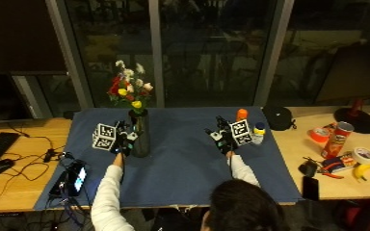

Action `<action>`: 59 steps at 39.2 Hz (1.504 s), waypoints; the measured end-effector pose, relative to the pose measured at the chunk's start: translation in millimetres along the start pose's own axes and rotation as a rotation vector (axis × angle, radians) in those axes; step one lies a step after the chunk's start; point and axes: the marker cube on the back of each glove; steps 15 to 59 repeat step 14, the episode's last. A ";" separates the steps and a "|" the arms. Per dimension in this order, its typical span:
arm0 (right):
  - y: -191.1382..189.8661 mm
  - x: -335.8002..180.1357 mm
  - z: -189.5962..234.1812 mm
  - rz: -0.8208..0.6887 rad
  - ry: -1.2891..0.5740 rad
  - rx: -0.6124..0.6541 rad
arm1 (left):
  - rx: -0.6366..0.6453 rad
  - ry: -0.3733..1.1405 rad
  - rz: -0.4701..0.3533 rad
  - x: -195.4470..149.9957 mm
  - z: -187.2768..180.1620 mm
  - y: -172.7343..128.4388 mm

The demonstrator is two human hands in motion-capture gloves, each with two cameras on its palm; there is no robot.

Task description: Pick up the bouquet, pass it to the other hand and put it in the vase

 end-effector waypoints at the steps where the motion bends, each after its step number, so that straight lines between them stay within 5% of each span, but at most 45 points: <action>1: 0.0 2.9 0.2 0.005 -0.006 -0.004 | -0.005 -0.006 0.001 -4.8 -2.1 16.0; 4: -0.4 8.8 0.3 -0.009 -0.029 -0.013 | -0.016 -0.015 0.002 -19.6 -4.3 44.5; 13: -8.5 30.2 5.8 0.014 -0.029 -0.008 | -0.001 0.030 0.054 -28.2 -2.2 63.1; 59: -9.6 32.3 6.8 0.022 -0.024 -0.005 | -0.004 0.028 0.053 -27.6 -1.6 63.4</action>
